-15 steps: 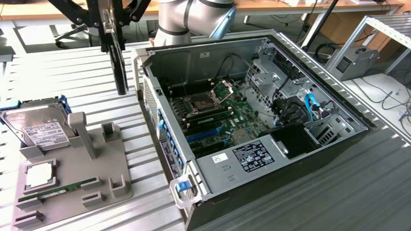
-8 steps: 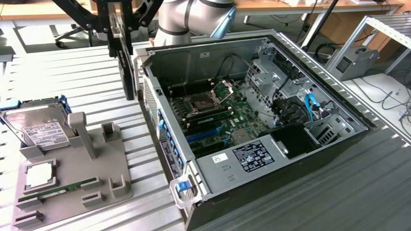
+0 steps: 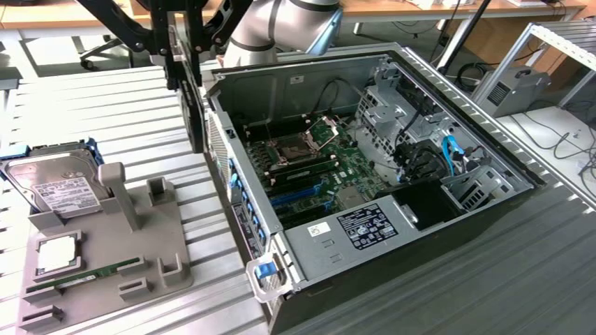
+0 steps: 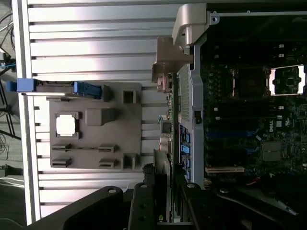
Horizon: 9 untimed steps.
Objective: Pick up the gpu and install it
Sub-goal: 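Pick up the gpu and move the gpu toward the slot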
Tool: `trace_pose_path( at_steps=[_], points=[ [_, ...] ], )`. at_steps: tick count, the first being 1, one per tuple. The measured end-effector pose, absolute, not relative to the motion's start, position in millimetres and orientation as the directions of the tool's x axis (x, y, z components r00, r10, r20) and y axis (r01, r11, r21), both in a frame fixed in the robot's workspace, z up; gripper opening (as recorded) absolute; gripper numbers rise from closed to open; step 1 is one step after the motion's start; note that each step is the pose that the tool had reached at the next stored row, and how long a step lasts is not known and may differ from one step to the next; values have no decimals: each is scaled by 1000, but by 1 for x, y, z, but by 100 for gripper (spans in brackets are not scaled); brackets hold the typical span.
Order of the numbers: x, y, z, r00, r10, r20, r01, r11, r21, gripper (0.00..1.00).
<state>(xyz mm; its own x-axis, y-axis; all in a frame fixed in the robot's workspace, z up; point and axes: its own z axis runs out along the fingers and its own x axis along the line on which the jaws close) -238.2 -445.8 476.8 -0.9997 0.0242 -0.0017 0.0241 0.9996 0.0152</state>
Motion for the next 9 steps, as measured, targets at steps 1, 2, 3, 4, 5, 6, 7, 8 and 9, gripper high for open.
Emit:
trace_pose_path(
  at_steps=[1, 2, 3, 4, 5, 6, 7, 8, 9],
  points=[
    [-238, -447, 477, -1000, 24, -2, 24, 1000, 15, 26],
    [-237, -449, 476, -1000, 24, -2, 24, 1000, 15, 26],
    [-236, -450, 476, -1000, 24, -2, 24, 1000, 15, 26],
    [-236, -451, 476, -1000, 24, -1, 24, 1000, 15, 26],
    [-236, -452, 476, -1000, 24, -1, 24, 1000, 15, 26],
    [-235, -453, 476, -1000, 24, -1, 24, 1000, 15, 26],
    [-235, -455, 476, -1000, 24, -1, 24, 1000, 15, 26],
    [-234, -456, 475, -1000, 24, -1, 24, 1000, 15, 26],
    [-234, -458, 475, -1000, 24, -1, 24, 1000, 15, 26]
  ],
)
